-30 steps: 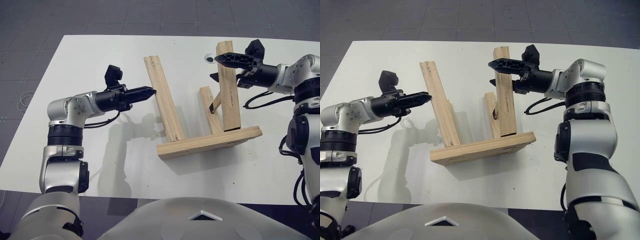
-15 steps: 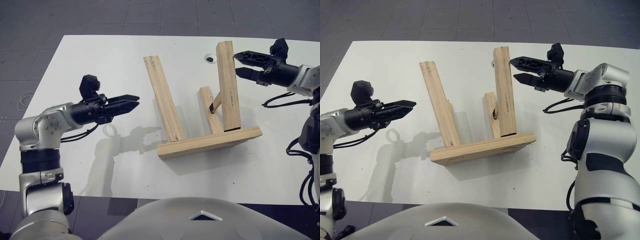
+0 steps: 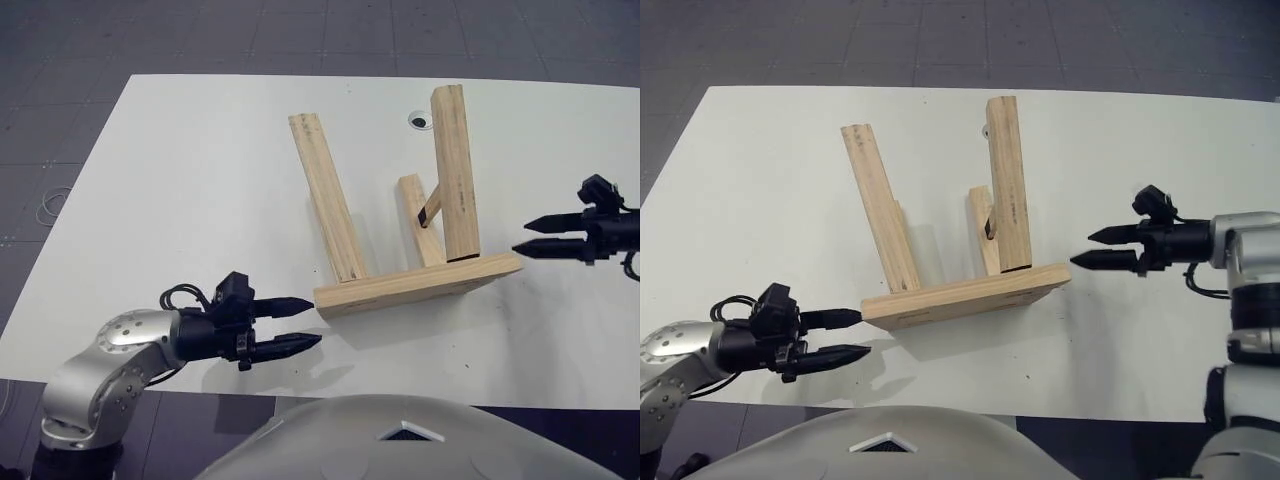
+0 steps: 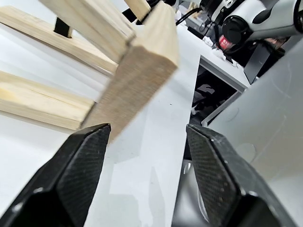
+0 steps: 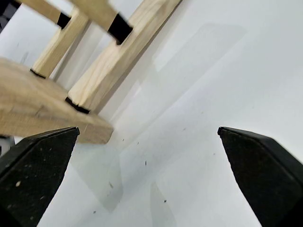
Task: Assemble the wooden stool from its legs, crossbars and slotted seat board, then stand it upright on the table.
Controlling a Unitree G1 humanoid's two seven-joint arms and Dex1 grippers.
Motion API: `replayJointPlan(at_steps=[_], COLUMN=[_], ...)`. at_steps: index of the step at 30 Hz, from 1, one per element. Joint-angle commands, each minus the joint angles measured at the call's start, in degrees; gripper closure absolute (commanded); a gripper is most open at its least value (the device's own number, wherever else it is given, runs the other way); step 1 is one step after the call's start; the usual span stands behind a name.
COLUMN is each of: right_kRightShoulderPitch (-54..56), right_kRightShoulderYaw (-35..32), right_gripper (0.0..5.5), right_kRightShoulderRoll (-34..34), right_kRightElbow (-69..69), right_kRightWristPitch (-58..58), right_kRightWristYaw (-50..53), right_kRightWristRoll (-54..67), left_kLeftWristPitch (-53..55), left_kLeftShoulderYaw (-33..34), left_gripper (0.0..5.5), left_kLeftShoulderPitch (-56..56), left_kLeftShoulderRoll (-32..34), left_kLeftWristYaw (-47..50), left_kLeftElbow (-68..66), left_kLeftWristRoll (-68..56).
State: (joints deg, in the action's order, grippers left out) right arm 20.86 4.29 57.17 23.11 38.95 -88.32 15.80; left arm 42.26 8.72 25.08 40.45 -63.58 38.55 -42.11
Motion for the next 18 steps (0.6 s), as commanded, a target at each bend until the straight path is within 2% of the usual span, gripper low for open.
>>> replayJointPlan(at_steps=[1,5,10,18], right_kRightShoulderPitch=[-6.8,-12.9,-14.2,-15.6], right_kRightShoulderYaw=[0.7,-0.1,-1.7,-3.5], right_gripper=[0.02,0.02,0.02,0.02], right_kRightShoulderRoll=[2.8,2.9,-0.5,-4.0], right_kRightElbow=[-9.1,-16.9,-22.1,-26.0], right_kRightWristPitch=[-4.0,-4.1,-0.5,-2.0], right_kRightWristYaw=[-1.2,-0.4,4.9,8.5], right_kRightWristRoll=[0.1,2.1,5.2,9.5], left_kLeftWristPitch=[-2.7,-4.7,-5.8,-8.5], left_kLeftShoulderYaw=[-2.9,-6.2,-8.7,-6.7], left_gripper=[2.54,2.54,2.54,2.54], left_kLeftShoulderPitch=[-2.3,-4.7,-6.6,-14.4], left_kLeftShoulderRoll=[-0.5,-3.2,-4.6,-5.9], left_kLeftWristYaw=[4.0,7.7,9.9,13.3], left_kLeftElbow=[-1.2,-2.7,-4.4,-12.3], left_kLeftWristRoll=[3.5,5.1,5.4,6.0])
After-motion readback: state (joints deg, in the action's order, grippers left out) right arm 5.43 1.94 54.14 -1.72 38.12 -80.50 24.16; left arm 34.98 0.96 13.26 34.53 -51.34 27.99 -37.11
